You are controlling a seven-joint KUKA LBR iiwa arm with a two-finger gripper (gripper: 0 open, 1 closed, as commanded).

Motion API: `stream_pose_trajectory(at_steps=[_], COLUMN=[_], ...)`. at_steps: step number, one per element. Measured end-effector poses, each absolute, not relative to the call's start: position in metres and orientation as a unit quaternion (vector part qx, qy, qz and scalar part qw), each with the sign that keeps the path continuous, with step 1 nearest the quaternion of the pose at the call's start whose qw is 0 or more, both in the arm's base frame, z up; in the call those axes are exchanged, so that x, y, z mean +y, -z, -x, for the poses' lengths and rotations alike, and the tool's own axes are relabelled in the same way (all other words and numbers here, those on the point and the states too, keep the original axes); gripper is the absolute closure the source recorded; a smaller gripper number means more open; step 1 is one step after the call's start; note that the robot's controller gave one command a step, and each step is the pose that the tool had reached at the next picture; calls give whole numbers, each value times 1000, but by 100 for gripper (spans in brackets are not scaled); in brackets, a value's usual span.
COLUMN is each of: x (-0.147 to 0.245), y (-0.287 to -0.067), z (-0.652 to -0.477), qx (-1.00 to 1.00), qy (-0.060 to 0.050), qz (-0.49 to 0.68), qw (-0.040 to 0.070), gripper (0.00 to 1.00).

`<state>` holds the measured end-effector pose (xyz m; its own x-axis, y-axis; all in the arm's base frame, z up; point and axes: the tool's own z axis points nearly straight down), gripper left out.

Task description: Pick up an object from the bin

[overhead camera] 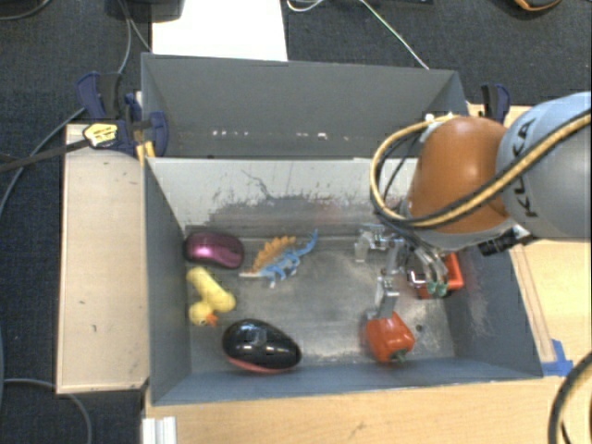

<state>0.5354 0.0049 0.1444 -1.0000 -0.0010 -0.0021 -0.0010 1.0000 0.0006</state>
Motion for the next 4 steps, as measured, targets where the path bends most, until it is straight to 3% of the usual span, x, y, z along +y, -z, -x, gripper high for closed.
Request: stream_pose_trajectory(at_steps=[1,2,3,4], x=[-25,-21,23,22], y=[-70,-82,-174,-173], z=[-523,-521,-556,-556], qx=[1000,999,998,998], qy=[0,0,0,0], qz=[22,33,69,68], qw=[0,3,2,2], gripper=[0,0,100,0])
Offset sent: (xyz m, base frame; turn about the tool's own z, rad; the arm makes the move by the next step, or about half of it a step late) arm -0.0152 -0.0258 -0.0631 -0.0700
